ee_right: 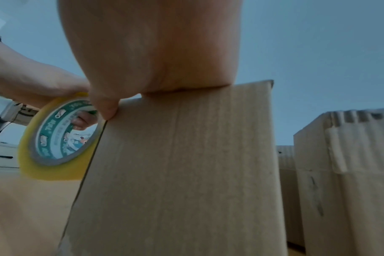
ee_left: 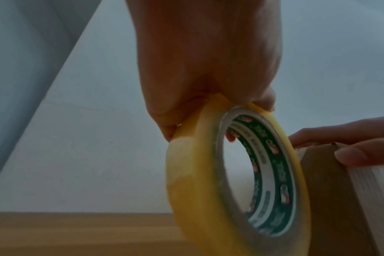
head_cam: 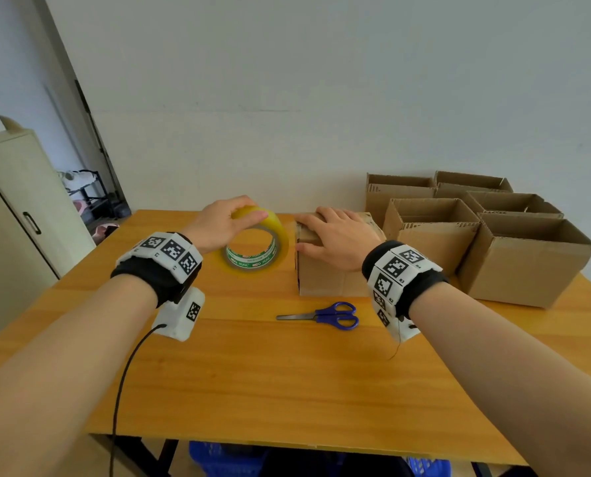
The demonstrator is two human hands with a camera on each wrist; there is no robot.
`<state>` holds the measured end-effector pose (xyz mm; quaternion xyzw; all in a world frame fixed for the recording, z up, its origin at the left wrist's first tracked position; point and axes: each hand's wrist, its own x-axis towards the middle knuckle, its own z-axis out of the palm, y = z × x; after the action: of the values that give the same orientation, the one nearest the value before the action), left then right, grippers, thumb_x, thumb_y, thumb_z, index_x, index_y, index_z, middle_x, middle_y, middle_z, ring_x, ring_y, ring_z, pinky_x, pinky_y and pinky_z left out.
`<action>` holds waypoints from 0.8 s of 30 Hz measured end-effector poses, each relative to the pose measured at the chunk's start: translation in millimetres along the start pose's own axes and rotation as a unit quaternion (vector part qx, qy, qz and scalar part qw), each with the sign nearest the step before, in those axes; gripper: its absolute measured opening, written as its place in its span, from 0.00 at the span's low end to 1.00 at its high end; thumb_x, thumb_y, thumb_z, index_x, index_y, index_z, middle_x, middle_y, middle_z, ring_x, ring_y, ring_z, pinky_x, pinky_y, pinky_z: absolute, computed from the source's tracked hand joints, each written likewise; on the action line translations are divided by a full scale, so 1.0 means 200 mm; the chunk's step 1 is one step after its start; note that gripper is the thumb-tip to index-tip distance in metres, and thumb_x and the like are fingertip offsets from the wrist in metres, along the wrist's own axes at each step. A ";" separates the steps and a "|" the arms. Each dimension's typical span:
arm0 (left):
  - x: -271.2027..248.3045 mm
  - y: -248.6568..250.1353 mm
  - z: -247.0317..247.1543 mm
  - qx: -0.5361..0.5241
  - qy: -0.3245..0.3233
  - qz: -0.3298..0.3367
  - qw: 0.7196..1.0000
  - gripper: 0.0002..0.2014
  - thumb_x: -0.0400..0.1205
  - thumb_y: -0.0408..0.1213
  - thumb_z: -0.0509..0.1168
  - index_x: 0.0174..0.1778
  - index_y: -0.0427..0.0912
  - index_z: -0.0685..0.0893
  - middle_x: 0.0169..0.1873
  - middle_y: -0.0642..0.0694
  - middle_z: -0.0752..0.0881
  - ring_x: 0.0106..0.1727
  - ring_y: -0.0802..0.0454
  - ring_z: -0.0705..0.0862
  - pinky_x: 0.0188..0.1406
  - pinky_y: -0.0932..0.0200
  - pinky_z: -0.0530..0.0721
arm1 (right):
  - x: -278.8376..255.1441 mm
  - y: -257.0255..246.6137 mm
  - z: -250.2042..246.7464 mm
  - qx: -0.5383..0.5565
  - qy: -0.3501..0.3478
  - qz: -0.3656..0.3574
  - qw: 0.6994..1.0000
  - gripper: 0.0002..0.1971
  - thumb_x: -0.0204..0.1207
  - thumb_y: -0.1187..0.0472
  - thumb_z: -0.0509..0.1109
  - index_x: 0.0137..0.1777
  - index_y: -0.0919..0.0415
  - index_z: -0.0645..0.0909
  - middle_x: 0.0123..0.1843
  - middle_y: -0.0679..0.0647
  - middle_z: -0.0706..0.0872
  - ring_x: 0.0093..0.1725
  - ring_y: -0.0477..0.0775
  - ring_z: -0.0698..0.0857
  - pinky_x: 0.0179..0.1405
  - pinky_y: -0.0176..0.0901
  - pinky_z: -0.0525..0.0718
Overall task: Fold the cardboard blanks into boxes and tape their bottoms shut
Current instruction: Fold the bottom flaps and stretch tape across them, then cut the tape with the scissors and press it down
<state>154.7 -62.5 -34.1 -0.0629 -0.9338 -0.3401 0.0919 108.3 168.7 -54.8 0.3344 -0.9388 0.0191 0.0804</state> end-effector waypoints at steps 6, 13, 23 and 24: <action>-0.02 0.01 0.01 0.151 -0.057 -0.028 0.987 0.24 0.79 0.59 0.62 0.64 0.46 0.80 0.55 0.51 0.82 0.57 0.49 0.80 0.53 0.54 0.77 | -0.01 0.00 -0.01 0.003 -0.003 -0.007 1.000 0.32 0.81 0.36 0.52 0.82 0.46 0.55 0.78 0.59 0.67 0.78 0.61 0.66 0.79 0.55 0.60; -0.02 0.08 0.05 0.136 -0.117 -0.053 0.982 0.24 0.79 0.54 0.66 0.68 0.46 0.78 0.67 0.47 0.79 0.68 0.49 0.76 0.60 0.57 0.72 | -0.04 0.02 -0.01 0.020 -0.013 -0.024 0.999 0.29 0.85 0.42 0.50 0.84 0.46 0.51 0.85 0.54 0.57 0.84 0.56 0.56 0.81 0.55 0.51; -0.05 0.10 0.10 0.052 -0.117 -0.051 0.991 0.14 0.82 0.45 0.66 0.62 0.47 0.85 0.66 0.49 0.81 0.68 0.52 0.76 0.64 0.61 0.70 | -0.19 -0.02 -0.12 0.083 0.123 -0.043 0.988 0.19 0.82 0.53 0.63 0.70 0.58 0.75 0.70 0.54 0.76 0.62 0.55 0.80 0.57 0.48 0.80; -0.05 0.10 0.10 0.048 -0.115 -0.052 0.991 0.13 0.82 0.45 0.66 0.61 0.47 0.85 0.66 0.49 0.81 0.67 0.52 0.76 0.63 0.61 0.70 | -0.21 -0.03 -0.14 0.086 0.146 -0.050 0.984 0.15 0.82 0.54 0.64 0.65 0.59 0.78 0.62 0.53 0.79 0.55 0.54 0.81 0.49 0.46 0.82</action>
<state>165.9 -34.1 -38.9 -0.0483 -0.9553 -0.2902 -0.0306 147.9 193.0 -34.7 0.3799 -0.8940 0.1447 0.1882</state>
